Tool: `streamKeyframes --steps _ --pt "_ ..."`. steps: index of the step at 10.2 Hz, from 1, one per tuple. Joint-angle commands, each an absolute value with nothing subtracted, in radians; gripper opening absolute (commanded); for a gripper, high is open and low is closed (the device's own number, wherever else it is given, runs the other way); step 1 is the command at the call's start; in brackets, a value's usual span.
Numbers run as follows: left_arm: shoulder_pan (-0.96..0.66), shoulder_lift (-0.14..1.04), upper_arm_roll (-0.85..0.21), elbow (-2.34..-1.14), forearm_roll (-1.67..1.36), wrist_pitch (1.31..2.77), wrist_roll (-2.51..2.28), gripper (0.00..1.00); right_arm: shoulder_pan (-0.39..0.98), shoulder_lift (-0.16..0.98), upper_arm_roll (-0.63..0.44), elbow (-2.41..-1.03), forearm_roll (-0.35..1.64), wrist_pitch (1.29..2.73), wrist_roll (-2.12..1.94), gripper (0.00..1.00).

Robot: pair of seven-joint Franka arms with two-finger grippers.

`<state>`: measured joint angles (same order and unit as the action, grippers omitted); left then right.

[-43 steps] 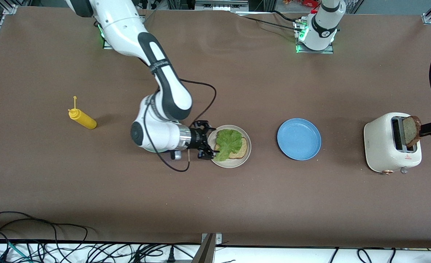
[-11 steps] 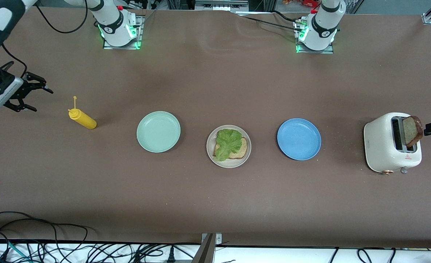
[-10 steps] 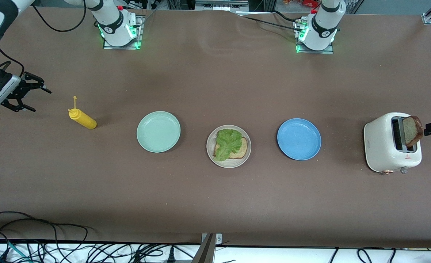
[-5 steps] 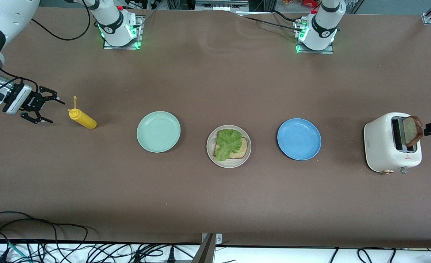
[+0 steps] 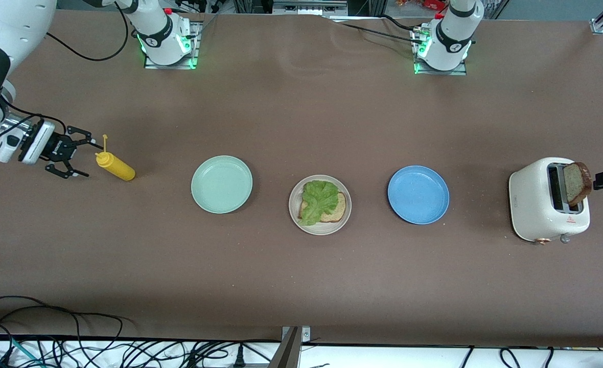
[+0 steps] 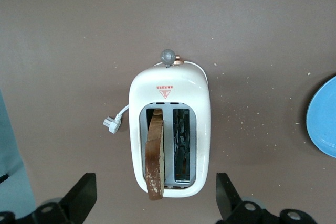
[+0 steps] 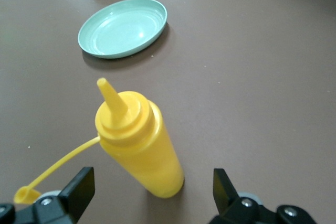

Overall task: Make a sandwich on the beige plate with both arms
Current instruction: 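Lower the right gripper around the mustard bottle and close it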

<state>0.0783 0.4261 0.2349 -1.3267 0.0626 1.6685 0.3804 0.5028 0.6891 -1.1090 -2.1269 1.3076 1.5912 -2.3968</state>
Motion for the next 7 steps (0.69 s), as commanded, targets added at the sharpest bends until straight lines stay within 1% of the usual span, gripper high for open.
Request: streamKeyframes --steps 1,7 --pt "0.081 0.417 0.230 -1.322 0.083 1.655 0.390 1.00 0.411 0.689 -1.019 -2.115 1.351 1.560 -2.448 1.00" --pt "0.081 0.416 0.230 -1.324 0.083 1.655 0.390 1.00 0.405 0.690 -0.937 -2.115 1.451 1.549 -2.456 1.00"
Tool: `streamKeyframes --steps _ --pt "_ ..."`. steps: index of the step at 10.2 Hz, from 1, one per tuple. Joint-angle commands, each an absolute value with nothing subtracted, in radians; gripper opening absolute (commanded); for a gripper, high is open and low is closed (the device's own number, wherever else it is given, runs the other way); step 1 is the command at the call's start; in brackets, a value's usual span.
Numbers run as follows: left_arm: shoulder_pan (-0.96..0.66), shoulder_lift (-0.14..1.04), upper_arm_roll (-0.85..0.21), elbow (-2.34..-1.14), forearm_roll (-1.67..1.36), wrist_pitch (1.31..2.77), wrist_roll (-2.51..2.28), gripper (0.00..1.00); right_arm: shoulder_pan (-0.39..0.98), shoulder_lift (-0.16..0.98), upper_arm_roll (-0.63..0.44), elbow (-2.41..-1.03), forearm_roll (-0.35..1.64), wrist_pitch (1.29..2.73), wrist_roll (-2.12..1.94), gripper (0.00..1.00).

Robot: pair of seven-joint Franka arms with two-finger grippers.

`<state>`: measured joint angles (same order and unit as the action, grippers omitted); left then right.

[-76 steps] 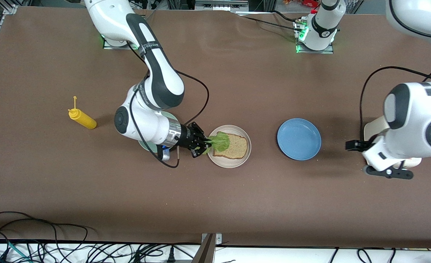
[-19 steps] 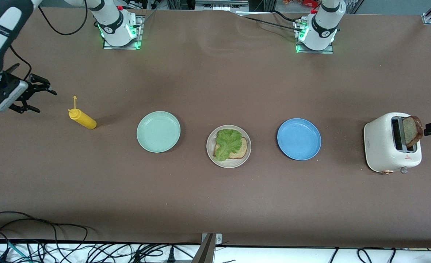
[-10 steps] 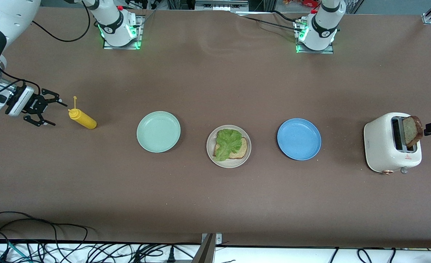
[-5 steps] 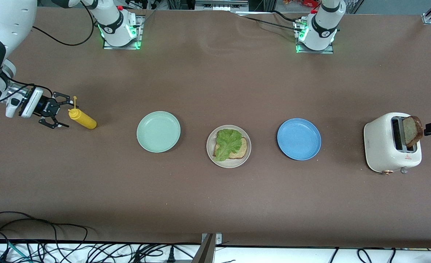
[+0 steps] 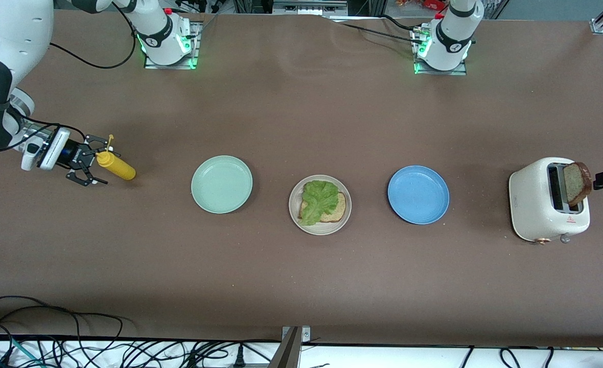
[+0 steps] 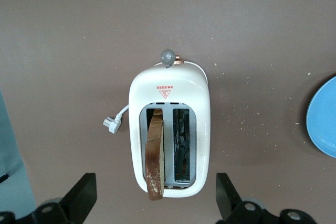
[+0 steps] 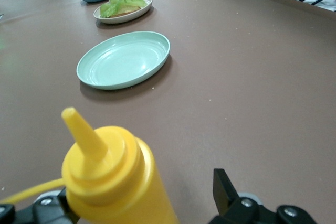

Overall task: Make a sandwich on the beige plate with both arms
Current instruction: 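Lower the right gripper around the mustard bottle and close it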

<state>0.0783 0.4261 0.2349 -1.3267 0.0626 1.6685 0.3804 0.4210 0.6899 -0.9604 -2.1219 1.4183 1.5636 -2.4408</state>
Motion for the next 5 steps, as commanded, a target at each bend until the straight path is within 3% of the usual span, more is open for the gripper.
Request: streamKeyframes --steps 1,4,5 --pt "0.081 0.417 0.230 -1.324 0.083 1.655 0.388 1.00 0.405 0.696 -0.927 -2.115 1.468 1.549 -2.456 0.92" --pt "0.081 0.417 0.230 -1.324 0.083 1.655 0.390 1.00 0.403 0.713 -0.917 -2.083 1.476 1.551 -2.445 0.03" --pt "0.081 0.417 0.230 -1.324 0.083 1.655 0.390 1.00 0.405 0.712 -0.917 -2.077 1.476 1.551 -2.428 0.00"
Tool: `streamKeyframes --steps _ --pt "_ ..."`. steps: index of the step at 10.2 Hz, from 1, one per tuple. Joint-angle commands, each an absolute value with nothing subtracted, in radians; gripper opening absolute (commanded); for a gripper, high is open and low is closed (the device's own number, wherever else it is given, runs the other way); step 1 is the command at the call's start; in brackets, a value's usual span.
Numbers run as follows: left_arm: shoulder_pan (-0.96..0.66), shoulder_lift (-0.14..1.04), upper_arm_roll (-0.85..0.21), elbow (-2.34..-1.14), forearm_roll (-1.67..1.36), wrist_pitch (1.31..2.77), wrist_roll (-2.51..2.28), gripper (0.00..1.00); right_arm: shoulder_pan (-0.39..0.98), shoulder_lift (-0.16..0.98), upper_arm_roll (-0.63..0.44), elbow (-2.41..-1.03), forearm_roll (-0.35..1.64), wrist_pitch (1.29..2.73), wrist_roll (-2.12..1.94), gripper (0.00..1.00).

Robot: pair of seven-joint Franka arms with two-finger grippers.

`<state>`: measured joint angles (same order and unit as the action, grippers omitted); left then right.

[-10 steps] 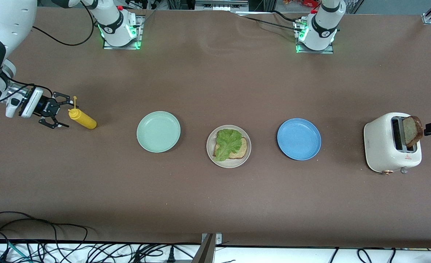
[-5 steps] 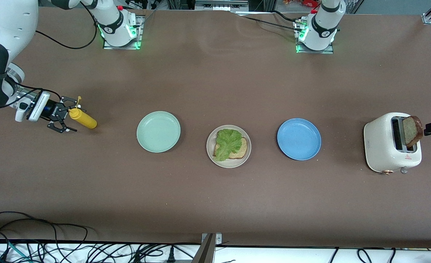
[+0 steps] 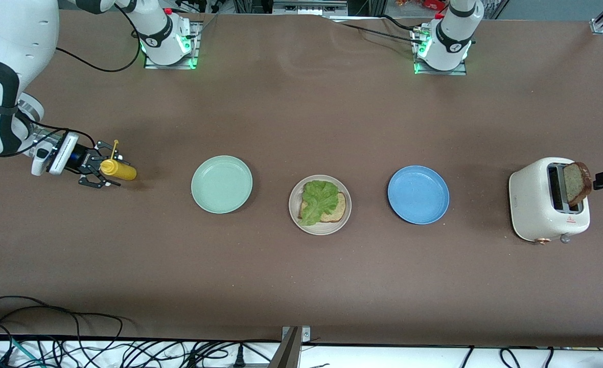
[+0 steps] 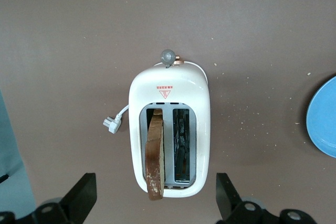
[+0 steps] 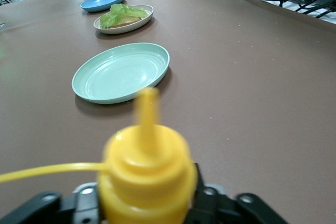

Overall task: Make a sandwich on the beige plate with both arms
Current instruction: 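Lower the right gripper around the mustard bottle and close it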

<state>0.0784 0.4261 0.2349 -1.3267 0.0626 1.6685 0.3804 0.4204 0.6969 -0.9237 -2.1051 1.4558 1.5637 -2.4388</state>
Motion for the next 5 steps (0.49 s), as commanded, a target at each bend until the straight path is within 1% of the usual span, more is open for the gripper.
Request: streamKeyframes --steps 1,5 --pt "0.081 0.417 0.230 -1.324 0.083 1.655 0.390 1.00 0.406 0.713 -0.916 -2.053 1.471 1.551 -2.406 0.00" --pt "0.080 0.417 0.230 -1.324 0.083 1.655 0.390 1.00 0.413 0.706 -0.919 -1.973 1.462 1.549 -2.284 0.00"
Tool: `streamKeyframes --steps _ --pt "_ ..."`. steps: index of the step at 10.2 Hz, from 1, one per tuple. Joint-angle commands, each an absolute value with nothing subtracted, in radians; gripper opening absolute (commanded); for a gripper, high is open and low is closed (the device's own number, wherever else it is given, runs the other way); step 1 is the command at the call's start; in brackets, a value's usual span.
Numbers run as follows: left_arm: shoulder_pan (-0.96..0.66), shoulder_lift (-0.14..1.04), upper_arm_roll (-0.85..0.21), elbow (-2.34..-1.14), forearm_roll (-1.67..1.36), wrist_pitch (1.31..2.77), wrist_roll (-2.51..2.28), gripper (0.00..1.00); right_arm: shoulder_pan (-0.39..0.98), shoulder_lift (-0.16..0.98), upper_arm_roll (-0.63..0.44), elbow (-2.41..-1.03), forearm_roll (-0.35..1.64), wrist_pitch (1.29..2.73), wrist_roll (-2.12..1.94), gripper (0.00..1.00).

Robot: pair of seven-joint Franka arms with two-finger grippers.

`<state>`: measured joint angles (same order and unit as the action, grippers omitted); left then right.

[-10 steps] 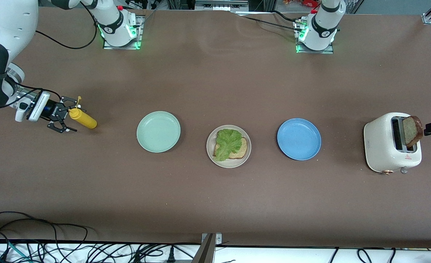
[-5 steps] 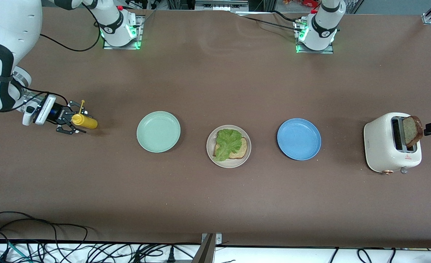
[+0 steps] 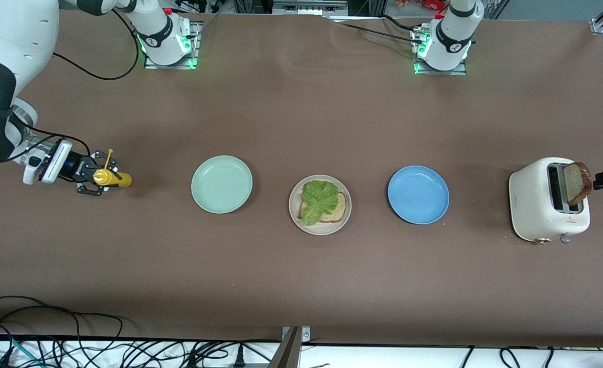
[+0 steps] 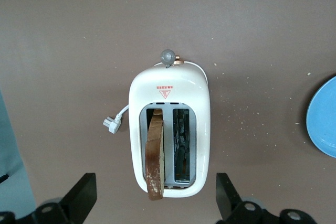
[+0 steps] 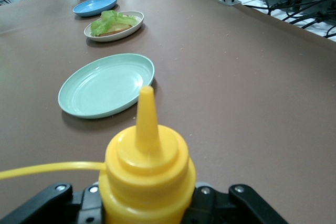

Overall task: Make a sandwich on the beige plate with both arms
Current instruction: 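Lift the mustard bottle with the right gripper toward the beige plate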

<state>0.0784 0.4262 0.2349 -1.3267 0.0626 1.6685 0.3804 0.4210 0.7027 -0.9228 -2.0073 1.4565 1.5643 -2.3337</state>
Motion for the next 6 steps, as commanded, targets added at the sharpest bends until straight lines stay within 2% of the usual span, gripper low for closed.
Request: streamKeyframes --steps 1,5,6 --pt "0.080 0.417 0.230 -1.324 0.083 1.655 0.390 1.00 0.416 0.701 -0.922 -1.950 1.453 1.549 -2.236 0.00" --pt "0.081 0.417 0.230 -1.324 0.083 1.655 0.390 1.00 0.422 0.658 -0.910 -1.734 1.288 1.545 -1.833 0.00" --pt "0.081 0.417 0.230 -1.324 0.083 1.655 0.390 1.00 0.413 0.617 -0.866 -1.679 1.193 1.567 -1.696 0.00"
